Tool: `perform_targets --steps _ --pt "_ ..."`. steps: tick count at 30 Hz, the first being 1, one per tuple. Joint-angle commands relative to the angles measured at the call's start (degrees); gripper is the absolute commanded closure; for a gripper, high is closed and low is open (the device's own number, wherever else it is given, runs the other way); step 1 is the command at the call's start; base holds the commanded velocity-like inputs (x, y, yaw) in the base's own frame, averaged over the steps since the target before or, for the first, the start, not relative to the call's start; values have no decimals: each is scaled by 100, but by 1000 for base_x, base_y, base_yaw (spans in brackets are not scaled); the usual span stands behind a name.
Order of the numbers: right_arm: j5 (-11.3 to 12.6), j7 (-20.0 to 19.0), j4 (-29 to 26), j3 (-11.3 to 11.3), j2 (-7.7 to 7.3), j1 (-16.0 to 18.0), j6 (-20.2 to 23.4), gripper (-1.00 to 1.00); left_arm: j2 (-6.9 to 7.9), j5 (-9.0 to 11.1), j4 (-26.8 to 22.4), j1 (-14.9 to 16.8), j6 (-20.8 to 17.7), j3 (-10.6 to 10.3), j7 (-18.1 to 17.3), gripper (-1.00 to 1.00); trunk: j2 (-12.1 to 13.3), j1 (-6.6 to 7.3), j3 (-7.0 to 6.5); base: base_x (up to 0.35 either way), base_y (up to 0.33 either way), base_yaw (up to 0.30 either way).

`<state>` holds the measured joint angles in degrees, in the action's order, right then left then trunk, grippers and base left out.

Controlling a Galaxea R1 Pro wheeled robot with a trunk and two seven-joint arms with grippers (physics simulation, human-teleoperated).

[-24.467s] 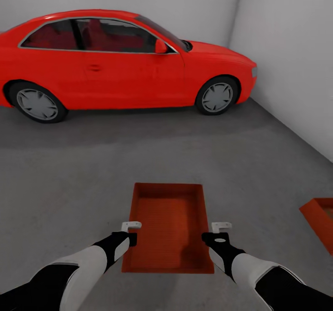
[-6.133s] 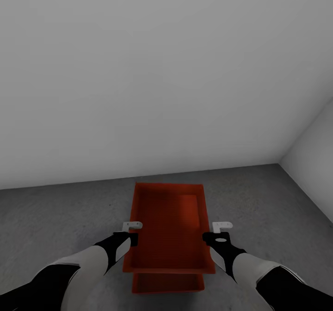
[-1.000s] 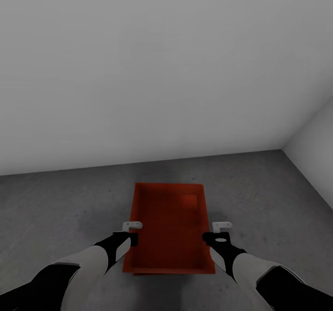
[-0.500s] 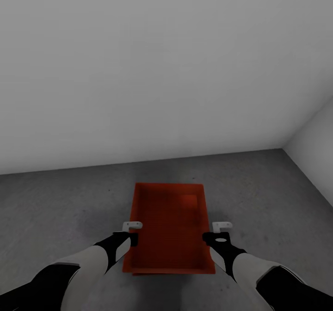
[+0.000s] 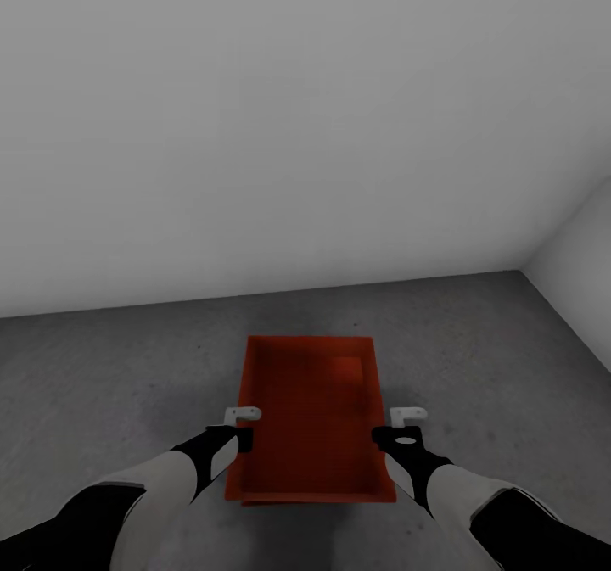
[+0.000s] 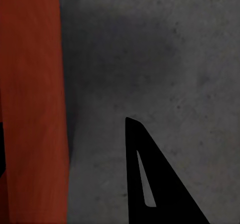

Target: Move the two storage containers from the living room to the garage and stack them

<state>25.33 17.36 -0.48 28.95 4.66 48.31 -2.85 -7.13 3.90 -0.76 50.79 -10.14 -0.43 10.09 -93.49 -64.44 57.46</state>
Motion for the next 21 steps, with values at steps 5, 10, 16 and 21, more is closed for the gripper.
perform_targets --steps 5,10,16,21 --pt "86 31 13 23 0 3 -32 100 1 -58 -29 -2 -32 -1 195 100 -1 0 3 0 0 0" --pt "86 31 13 23 0 3 -32 100 1 -59 -29 0 -32 -1 195 100 -1 0 3 0 0 0" --pt "86 24 13 23 0 3 -30 100 3 -55 -29 -3 -32 -1 195 100 -1 0 3 0 0 0" --pt "86 22 13 29 -2 3 -39 100 7 -55 -29 -1 -32 -1 195 100 -1 0 3 0 0 0"
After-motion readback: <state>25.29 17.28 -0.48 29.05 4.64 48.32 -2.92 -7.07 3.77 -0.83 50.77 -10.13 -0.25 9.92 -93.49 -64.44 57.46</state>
